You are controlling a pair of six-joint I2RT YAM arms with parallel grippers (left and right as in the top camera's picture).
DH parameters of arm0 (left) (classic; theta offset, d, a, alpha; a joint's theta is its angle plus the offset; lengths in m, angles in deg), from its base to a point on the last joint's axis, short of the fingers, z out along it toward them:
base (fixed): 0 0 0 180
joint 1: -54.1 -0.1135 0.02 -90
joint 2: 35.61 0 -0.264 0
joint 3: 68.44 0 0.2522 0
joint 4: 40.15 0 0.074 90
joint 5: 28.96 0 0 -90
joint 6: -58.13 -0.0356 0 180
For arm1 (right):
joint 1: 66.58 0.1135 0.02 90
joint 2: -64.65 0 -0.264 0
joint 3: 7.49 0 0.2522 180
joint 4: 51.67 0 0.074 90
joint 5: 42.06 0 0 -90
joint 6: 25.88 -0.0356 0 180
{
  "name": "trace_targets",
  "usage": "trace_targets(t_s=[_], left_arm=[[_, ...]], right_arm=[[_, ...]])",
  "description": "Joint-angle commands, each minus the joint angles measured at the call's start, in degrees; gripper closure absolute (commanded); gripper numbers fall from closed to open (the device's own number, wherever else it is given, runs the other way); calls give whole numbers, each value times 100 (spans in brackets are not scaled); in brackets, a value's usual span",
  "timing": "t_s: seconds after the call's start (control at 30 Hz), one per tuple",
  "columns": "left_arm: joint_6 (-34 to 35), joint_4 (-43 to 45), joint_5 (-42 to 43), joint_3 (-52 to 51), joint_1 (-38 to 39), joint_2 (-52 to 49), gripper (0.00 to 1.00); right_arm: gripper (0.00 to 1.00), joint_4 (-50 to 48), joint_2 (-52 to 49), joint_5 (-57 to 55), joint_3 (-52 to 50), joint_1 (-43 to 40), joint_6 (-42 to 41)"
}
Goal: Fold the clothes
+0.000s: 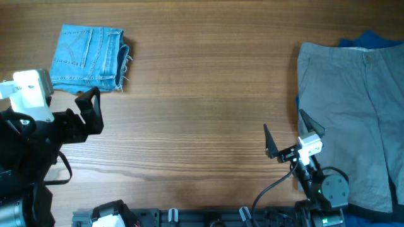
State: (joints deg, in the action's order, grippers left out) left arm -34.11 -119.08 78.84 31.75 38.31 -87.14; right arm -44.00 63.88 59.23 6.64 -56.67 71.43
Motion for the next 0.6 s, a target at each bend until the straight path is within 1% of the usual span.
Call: trace_targets(t_s=[0.0,0.57], left_arm=[[61,11,-52,4,37,11,0],[59,9,-52,4,35,11,0]], right_arm=[[0,531,42,-107,-4,-24,7],[0,529,-96,-101,-4,-24,20]])
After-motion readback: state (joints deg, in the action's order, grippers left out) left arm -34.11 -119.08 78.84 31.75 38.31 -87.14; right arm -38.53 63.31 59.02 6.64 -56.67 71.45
